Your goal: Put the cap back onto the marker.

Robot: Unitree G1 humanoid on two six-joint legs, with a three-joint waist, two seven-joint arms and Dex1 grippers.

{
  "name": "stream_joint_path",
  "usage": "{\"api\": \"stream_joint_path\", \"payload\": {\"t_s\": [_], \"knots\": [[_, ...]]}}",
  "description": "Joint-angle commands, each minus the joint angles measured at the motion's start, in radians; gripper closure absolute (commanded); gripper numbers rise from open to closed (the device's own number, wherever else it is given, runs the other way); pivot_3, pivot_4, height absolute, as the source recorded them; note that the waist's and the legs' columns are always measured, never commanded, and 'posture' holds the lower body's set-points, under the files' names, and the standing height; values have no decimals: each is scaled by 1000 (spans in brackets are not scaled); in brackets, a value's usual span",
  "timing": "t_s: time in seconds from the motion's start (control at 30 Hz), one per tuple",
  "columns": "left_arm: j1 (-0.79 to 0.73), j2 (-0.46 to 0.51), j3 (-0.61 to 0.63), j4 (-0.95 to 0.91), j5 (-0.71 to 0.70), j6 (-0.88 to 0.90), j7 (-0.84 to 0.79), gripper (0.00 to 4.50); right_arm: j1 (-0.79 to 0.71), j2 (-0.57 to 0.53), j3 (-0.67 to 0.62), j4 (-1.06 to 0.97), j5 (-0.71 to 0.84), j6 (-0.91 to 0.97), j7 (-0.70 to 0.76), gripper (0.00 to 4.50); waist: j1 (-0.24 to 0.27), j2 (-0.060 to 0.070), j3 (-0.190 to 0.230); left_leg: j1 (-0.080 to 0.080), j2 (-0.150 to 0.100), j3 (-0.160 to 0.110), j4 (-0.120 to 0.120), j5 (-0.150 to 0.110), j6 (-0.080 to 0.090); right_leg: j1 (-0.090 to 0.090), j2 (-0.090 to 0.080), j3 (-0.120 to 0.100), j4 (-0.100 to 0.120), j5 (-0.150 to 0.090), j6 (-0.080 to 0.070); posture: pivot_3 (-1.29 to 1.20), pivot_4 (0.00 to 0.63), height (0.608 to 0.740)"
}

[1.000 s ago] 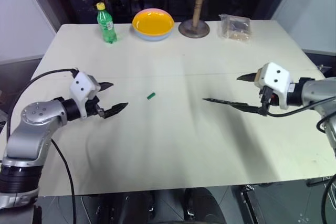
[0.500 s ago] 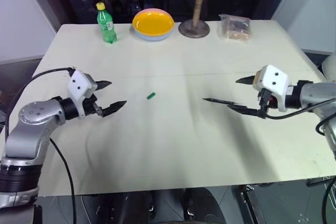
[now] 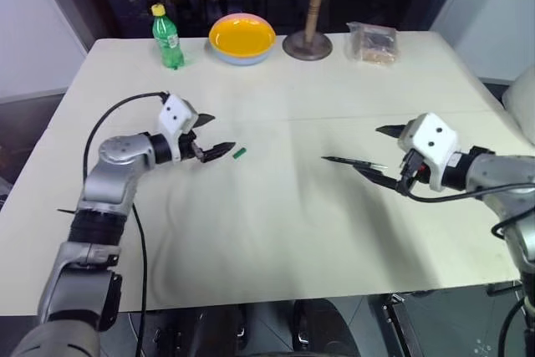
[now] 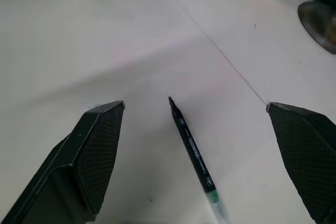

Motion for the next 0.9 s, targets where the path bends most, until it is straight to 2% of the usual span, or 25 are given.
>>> {"api": "stream_joint_path", "payload": {"t_s": [0.03,0.33,0.57,0.9], "knots": [[-50,-13,-26,120,53,-99,-30,0,33,34,-51,-128,18,56,-81,15,0,0,0,0,0,0,0,0,0,0,0,0,0,0,0,0,150,740],[-62,-110,-70,329,159,-271,24,0,138,92,-88,-280,34,153,-189,15,1,-1,0,-1,0,-1,0,0,0,0,0,0,0,0,0,0,150,740],[-40,-165,-57,357,194,-307,139,0,141,95,-91,-304,50,178,-218,15,0,-1,0,-1,0,-1,0,0,1,0,0,0,0,0,0,0,150,740],[18,-162,-43,317,188,-247,190,0,135,92,-78,-289,46,161,-230,15,-2,-2,-1,0,0,-2,1,0,1,1,0,0,1,0,0,0,150,740]]}}
